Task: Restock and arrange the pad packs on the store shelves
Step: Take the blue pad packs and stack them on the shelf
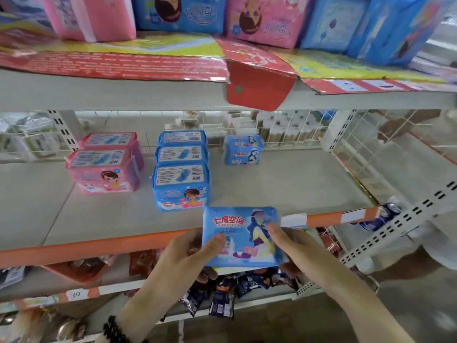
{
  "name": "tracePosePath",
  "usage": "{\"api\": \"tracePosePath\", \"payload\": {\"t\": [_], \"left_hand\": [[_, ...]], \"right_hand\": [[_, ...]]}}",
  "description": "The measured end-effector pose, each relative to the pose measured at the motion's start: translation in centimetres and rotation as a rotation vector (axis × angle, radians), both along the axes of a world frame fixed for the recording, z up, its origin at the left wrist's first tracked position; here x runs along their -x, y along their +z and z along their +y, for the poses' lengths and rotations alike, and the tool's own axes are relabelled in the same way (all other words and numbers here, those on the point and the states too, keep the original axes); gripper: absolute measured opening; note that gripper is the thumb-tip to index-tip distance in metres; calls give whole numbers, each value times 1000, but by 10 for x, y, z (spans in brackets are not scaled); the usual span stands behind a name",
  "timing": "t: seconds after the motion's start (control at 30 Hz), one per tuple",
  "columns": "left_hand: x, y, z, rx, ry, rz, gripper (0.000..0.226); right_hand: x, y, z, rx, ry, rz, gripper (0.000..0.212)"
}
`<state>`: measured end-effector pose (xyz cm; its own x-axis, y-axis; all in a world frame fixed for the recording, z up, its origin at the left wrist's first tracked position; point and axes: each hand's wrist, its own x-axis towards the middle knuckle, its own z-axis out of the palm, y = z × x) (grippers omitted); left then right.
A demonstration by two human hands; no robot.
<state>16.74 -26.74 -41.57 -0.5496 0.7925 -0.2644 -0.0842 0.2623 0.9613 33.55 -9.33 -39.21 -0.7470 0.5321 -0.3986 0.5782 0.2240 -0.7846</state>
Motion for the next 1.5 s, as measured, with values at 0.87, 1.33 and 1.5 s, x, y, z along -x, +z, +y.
{"api": "tracePosePath", "payload": {"t": [0.87, 1.33, 1.5], "left_hand": [[-66, -2, 154, 174, 96, 541, 13], [-3, -32, 207, 167, 279, 567, 21], [40, -47, 216, 195, 265, 578, 26]], "right_hand": [[-35, -12, 160, -152, 19, 79, 46], [58, -51, 200, -231, 49, 219, 37], [97, -61, 209, -295, 103, 194, 46]]}}
